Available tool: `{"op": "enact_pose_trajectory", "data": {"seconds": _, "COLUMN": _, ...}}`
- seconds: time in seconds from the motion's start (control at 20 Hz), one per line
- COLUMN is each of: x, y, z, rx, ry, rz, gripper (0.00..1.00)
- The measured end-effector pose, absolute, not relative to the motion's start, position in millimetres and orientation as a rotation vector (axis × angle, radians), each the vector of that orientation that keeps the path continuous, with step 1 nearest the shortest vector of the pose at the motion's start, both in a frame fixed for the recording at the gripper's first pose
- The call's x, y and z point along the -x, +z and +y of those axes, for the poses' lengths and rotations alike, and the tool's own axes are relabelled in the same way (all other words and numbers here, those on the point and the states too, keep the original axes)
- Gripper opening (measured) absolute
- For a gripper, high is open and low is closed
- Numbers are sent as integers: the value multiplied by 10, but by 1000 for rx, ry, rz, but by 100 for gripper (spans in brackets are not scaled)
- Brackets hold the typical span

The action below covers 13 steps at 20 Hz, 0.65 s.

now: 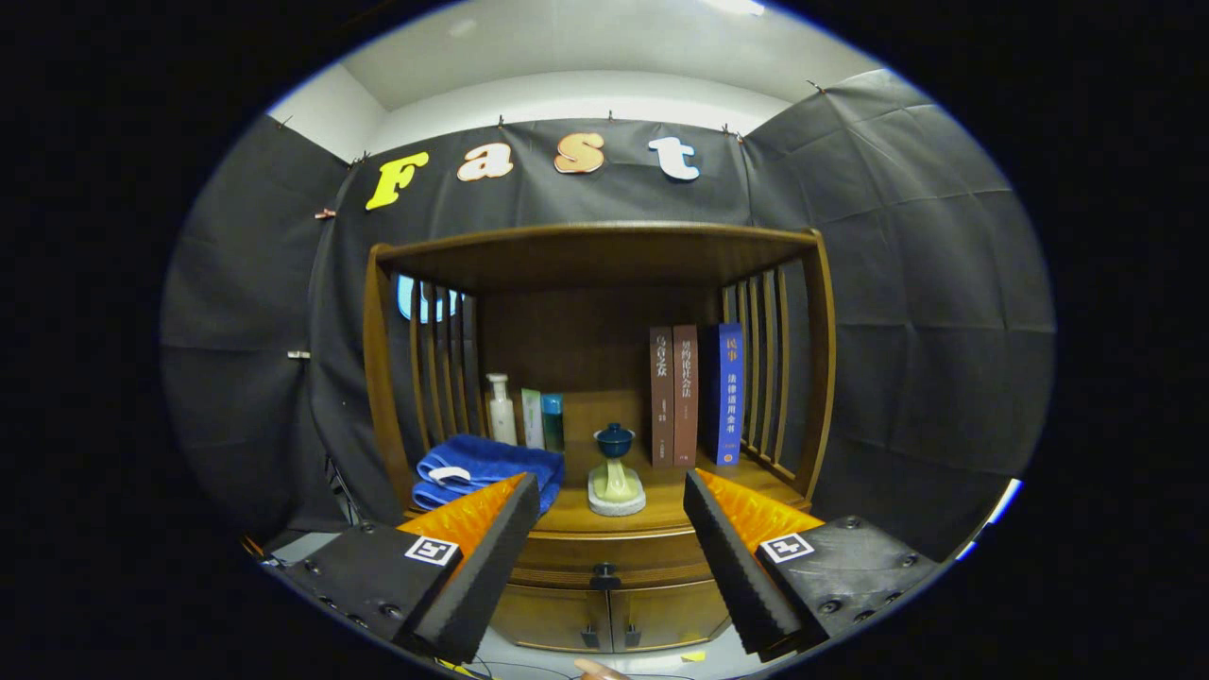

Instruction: Pull open the drawer, take out the items inside it, and place them on the countertop above the cabinet.

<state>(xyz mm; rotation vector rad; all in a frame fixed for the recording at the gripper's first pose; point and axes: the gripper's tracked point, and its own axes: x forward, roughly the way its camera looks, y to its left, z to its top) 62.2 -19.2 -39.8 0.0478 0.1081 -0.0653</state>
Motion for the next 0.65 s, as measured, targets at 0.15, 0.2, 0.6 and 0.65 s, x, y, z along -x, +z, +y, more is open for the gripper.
{"op": "enact_pose_trajectory", "data": {"seconds": 0.15, "x": -462, "y": -171, "z": -149, "rx": -65, "ry": -40, "rz": 108, "gripper": 100}}
{"op": "enact_pose_trajectory", "data": {"seconds": 0.2, "x": -415, "y": -126, "z": -151, "rx": -65, "ry": -36, "rz": 113, "gripper": 100}}
{"op": "enact_pose_trajectory", "data": {"seconds": 0.6, "x": -191, "y": 120, "z": -151, "rx": -34, "ry": -42, "rz": 88, "gripper": 100}}
{"op": "enact_pose_trajectory", "data": {"seconds": 0.65, "x": -174, "y": 136, "z": -159, "rx": -33, "ry": -45, "rz": 83, "gripper": 100}}
